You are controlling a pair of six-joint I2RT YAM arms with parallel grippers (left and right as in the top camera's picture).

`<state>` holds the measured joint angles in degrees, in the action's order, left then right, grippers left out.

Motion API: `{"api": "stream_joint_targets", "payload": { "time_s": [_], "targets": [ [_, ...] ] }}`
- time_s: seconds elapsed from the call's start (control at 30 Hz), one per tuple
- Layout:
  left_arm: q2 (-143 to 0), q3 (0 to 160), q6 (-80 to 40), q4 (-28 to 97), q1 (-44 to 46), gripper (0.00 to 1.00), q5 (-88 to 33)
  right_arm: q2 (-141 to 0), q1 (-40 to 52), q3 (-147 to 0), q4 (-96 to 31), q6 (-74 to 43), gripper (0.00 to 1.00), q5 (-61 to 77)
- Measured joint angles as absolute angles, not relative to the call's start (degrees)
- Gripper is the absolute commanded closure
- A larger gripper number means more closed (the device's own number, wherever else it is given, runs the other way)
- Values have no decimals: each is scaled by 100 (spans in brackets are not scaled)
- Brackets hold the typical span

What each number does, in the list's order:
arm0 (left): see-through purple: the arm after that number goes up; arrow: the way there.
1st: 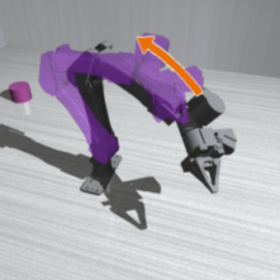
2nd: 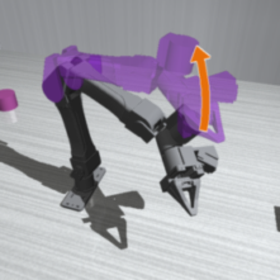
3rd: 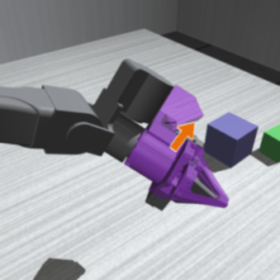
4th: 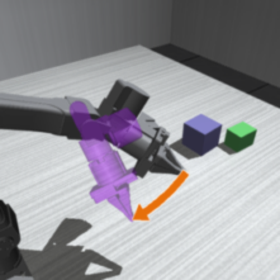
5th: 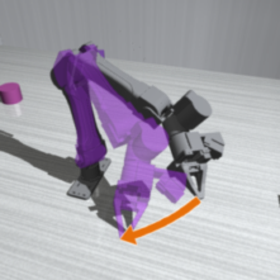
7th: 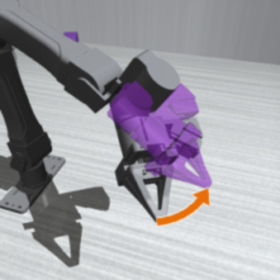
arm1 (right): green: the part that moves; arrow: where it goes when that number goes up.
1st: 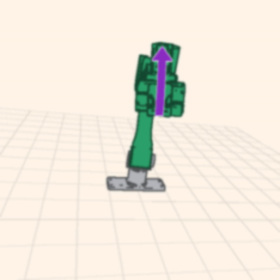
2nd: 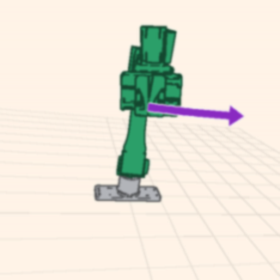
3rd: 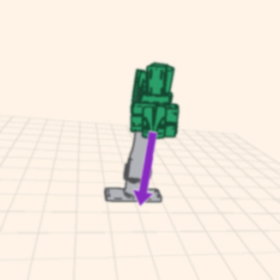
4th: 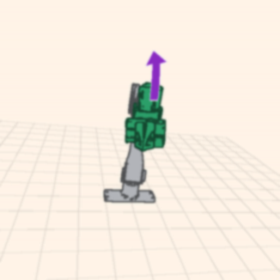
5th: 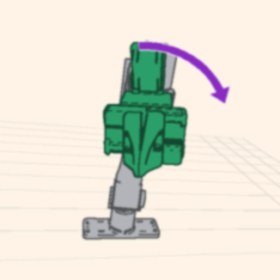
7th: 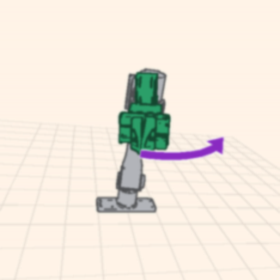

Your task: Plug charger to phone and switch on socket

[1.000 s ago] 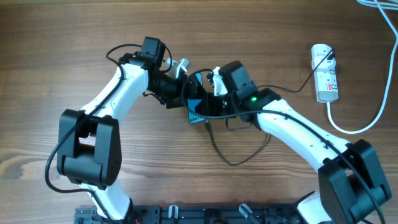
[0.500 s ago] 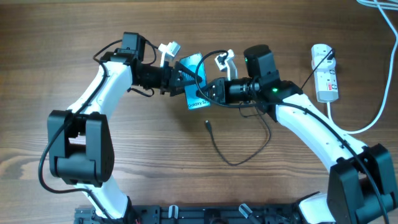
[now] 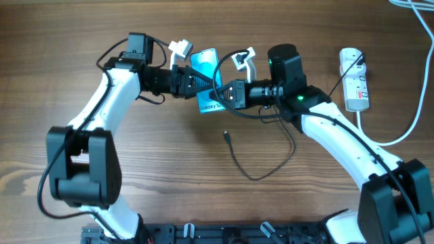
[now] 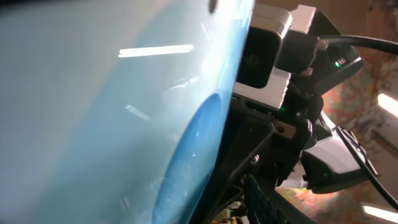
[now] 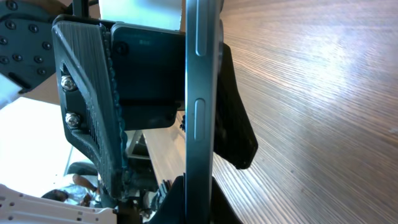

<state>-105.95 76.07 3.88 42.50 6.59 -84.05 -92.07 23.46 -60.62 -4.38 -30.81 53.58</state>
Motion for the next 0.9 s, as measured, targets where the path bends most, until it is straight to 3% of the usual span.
{"api": "stream_joint_targets", "payload": {
  "time_s": [0.63, 0.73, 0.83, 0.9],
  "targets": [
    [-10210, 7590, 73, 3590, 635, 50, -8385, -9072, 2346, -6136, -582, -3212, 96, 5647],
    [-10210, 7590, 16, 3575, 635, 57, -8385, -9072, 2346, -6136, -596, -3212, 96, 5673],
    [-10210, 7590, -27, 3575, 626, 72, -8361, -9072, 2346, -6136, -593, -3210, 96, 5732],
    [-10210, 7583, -12, 3573, 620, 75, -8302, -9065, 2346, -6143, -589, -3210, 96, 5798]
  ]
}}
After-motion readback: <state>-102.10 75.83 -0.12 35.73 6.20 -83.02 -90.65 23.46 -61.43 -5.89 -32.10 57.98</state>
